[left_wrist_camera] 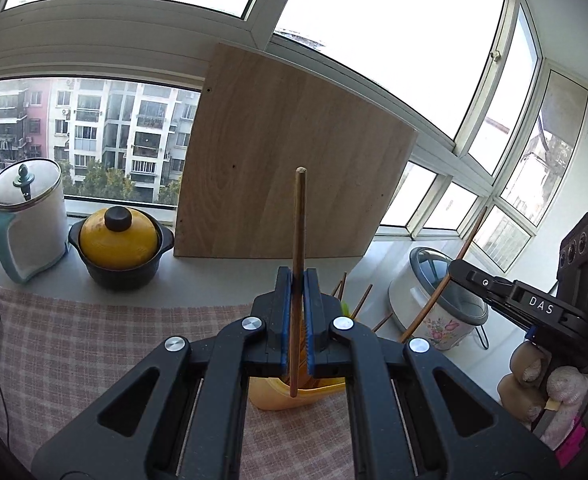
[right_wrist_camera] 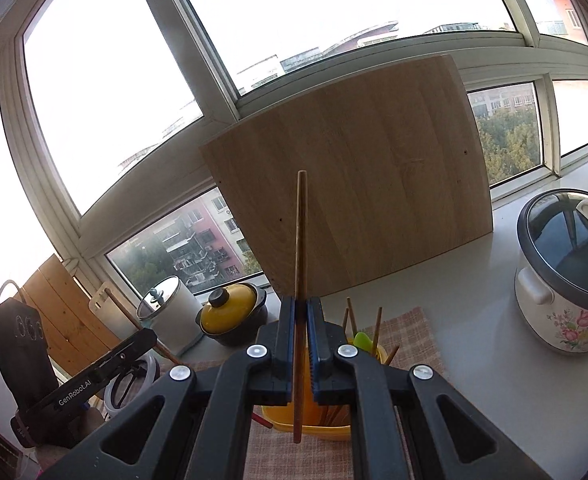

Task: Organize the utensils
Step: 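Lift and carry the chopstick with the left tool while the right carries its chopstick to the container, then lower both chopsticks into the yellow container and open both tools to release them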

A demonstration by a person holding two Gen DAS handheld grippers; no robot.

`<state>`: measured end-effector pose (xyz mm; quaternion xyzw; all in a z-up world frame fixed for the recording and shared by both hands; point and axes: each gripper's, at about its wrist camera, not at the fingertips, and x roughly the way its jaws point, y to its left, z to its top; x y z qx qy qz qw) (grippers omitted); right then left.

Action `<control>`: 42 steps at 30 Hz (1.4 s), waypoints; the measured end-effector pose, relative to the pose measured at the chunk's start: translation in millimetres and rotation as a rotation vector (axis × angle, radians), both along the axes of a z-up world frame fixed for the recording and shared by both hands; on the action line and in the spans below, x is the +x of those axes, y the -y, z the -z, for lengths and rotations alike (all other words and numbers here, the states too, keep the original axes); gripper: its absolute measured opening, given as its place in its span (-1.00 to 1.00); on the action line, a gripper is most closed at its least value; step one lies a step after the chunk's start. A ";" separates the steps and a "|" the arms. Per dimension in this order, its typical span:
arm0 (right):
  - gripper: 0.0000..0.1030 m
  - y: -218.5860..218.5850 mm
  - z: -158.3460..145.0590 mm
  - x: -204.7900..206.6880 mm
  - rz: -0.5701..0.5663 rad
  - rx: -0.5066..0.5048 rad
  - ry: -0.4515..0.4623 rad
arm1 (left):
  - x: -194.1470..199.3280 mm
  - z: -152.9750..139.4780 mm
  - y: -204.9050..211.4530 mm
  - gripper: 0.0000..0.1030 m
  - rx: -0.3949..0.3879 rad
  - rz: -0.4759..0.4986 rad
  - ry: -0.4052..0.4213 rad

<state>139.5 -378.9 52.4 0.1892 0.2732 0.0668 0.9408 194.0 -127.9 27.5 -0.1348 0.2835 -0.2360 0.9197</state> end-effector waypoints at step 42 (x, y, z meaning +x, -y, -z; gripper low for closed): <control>-0.93 -26.4 104.6 51.4 0.011 -0.210 -0.253 | 36.2 87.1 38.7 -0.93 0.128 0.064 -0.192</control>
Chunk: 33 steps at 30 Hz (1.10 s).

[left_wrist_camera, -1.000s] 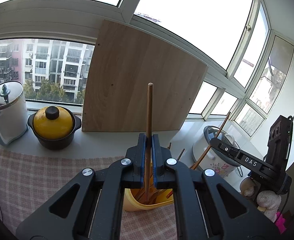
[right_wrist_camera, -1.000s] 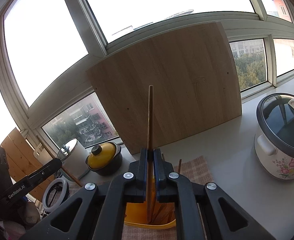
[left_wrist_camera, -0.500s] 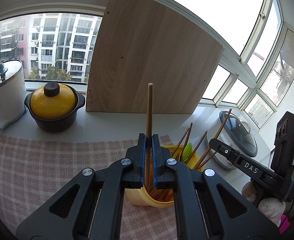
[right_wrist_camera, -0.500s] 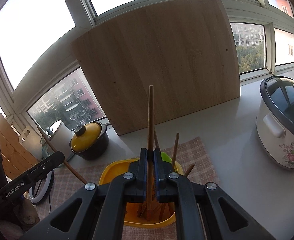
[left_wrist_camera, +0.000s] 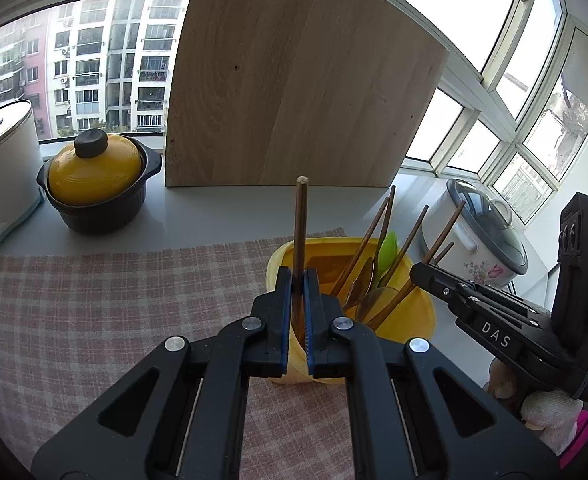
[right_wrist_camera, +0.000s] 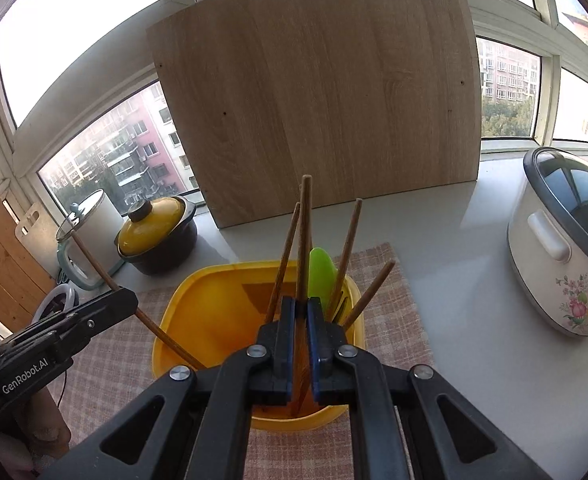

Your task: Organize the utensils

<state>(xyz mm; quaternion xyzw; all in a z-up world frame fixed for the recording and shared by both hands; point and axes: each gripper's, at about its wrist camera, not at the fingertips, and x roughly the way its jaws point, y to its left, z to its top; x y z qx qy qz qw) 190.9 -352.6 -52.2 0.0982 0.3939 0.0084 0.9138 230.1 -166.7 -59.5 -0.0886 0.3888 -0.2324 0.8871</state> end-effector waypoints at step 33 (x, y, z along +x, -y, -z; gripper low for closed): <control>0.79 -12.0 -45.6 -87.3 0.078 -0.094 0.154 | -95.8 -41.1 -27.8 0.42 0.062 -0.006 0.151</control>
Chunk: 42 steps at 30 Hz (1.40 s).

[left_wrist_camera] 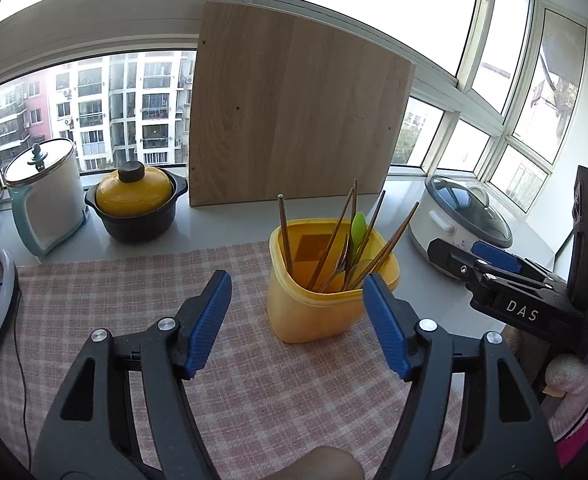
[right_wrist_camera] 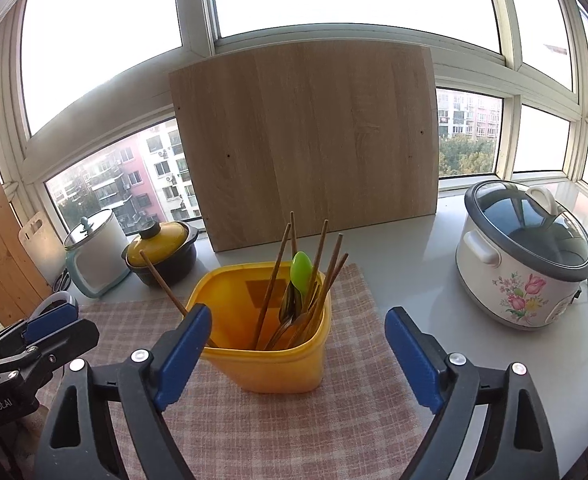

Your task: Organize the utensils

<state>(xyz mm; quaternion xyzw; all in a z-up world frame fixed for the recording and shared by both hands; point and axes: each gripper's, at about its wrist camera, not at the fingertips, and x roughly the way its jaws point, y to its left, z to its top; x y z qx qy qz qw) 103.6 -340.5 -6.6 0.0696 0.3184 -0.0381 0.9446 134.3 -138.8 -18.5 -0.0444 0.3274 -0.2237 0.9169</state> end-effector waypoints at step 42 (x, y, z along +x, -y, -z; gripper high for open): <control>0.99 -18.8 -12.7 -71.8 0.096 -0.053 0.078 | -71.5 -11.5 -17.2 0.98 0.073 -0.066 0.059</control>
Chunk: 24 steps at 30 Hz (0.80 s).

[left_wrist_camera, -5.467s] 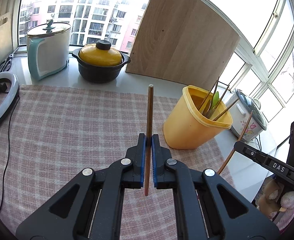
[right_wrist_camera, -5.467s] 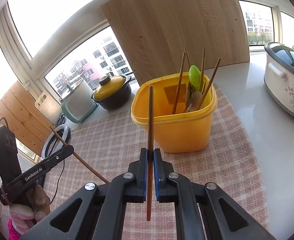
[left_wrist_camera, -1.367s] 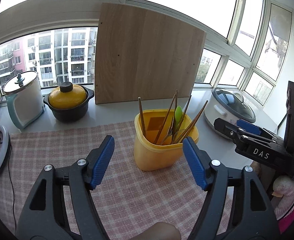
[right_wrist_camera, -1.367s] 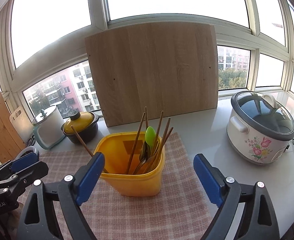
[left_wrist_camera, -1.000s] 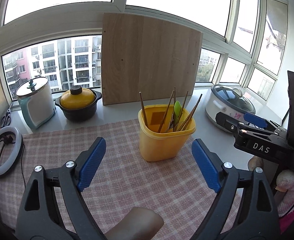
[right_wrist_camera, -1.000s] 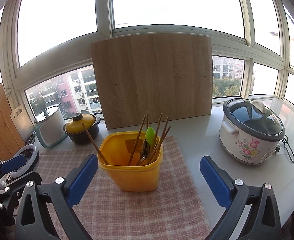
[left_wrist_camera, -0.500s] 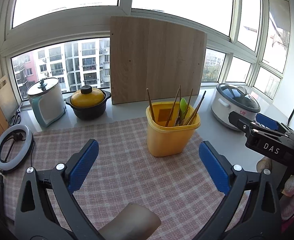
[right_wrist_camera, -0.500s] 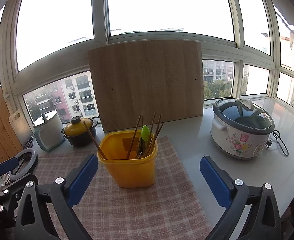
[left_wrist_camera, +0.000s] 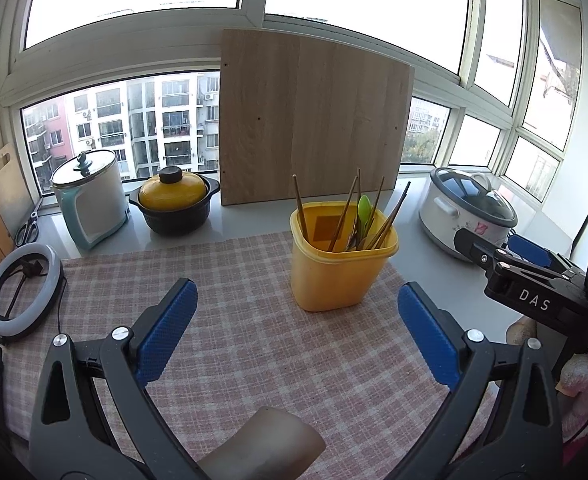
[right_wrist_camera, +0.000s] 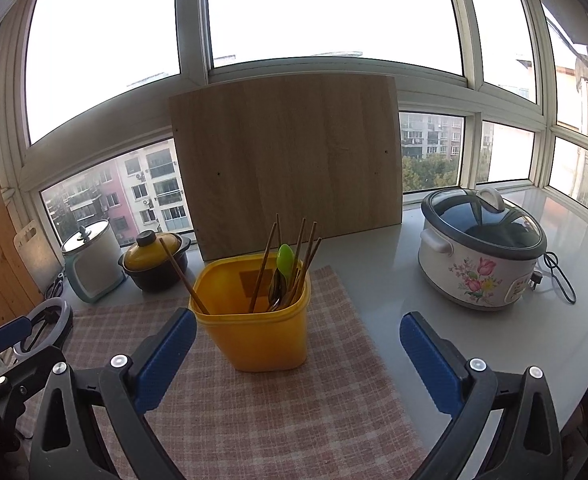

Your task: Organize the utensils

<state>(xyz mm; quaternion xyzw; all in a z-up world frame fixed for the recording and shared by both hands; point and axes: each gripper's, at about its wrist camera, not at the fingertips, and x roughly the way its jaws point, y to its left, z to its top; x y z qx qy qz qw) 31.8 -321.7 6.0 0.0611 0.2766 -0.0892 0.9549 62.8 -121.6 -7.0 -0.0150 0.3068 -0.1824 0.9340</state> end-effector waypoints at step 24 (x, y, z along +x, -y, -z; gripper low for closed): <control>0.99 4.8 1.8 -0.1 0.013 0.009 -0.005 | -2.0 -2.4 2.3 0.98 0.003 0.020 0.013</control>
